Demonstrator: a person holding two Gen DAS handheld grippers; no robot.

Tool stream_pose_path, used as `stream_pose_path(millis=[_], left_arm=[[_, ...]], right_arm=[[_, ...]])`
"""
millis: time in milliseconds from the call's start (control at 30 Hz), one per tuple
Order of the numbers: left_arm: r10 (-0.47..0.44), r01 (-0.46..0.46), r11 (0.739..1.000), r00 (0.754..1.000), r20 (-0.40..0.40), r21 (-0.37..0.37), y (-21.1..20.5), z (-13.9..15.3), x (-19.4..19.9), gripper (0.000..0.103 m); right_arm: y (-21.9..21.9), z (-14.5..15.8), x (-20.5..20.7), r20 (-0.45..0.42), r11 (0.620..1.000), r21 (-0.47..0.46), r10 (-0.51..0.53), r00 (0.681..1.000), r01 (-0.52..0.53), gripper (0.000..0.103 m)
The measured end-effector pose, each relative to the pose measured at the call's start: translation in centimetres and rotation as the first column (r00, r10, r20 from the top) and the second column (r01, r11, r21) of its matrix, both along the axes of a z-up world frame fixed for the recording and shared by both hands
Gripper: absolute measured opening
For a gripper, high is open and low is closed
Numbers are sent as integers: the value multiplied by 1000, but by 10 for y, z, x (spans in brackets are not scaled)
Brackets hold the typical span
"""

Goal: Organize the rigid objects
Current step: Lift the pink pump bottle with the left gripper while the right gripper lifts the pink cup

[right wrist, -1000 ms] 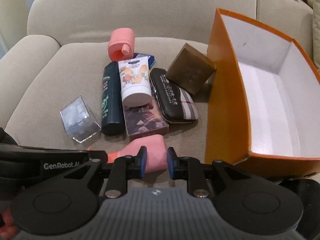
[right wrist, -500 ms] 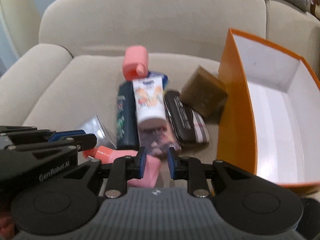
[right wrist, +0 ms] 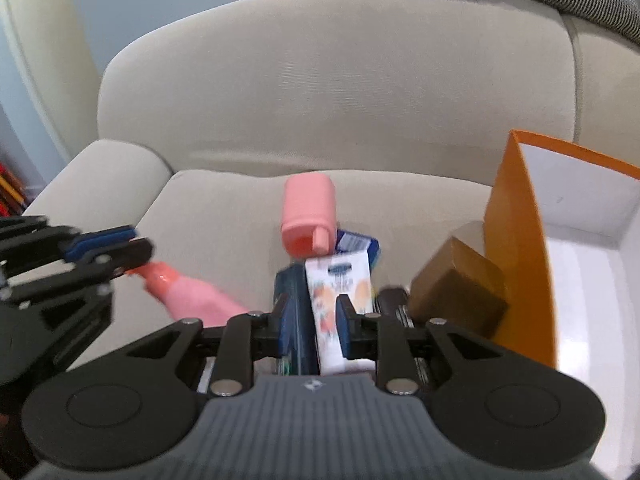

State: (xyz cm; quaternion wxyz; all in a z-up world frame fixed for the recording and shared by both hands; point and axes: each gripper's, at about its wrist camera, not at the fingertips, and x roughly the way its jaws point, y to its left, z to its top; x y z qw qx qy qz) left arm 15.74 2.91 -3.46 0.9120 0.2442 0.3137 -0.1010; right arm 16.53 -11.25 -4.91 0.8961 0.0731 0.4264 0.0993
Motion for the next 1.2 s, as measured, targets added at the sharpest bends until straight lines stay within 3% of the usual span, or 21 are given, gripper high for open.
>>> stream_pose_path(millis=[33, 100, 167, 333, 500, 633, 700, 767, 933, 1067, 1167, 1200], left_arm=[[-11, 10, 999, 1000, 13, 42, 1, -4, 4, 10], [-29, 24, 992, 999, 39, 125, 3, -15, 14, 10], [-55, 41, 977, 997, 59, 208, 2, -26, 25, 10], [-177, 114, 894, 978, 109, 433, -8, -59, 35, 9], [-207, 122, 866, 970, 125, 485, -14, -82, 37, 8], [-182, 125, 906, 977, 107, 404, -18, -76, 35, 12], [-179, 135, 920, 980, 88, 368, -19, -70, 35, 14], [-179, 145, 930, 981, 72, 338, -21, -67, 36, 15], [-185, 169, 952, 982, 39, 255, -21, -57, 34, 24], [-178, 169, 970, 984, 33, 172, -19, -51, 25, 24], [-154, 149, 985, 987, 53, 87, -13, -46, 21, 43], [-136, 132, 990, 988, 77, 57, -10, -44, 19, 57]], right_arm=[[1, -2, 8, -3, 1000, 7, 0, 1000, 0, 25], [5, -8, 24, -3, 1000, 26, 3, 1000, -3, 44], [10, -14, 37, 5, 1000, 23, -2, 1000, 2, 50], [24, -30, 66, 11, 999, 30, 16, 1000, -16, 60], [35, -50, 86, -3, 999, 5, 42, 999, -42, 63], [34, -59, 95, -8, 999, -6, 44, 999, -44, 59], [32, -61, 99, -13, 999, 0, 49, 999, -49, 52], [29, -60, 101, -10, 999, 3, 54, 998, -54, 52], [23, -47, 86, 32, 999, -14, 47, 998, -47, 52], [16, -27, 69, 70, 998, -12, 59, 996, -58, 51], [8, -13, 60, 90, 997, -14, 75, 993, -74, 51], [5, -9, 56, 93, 997, -11, 76, 993, -75, 51]])
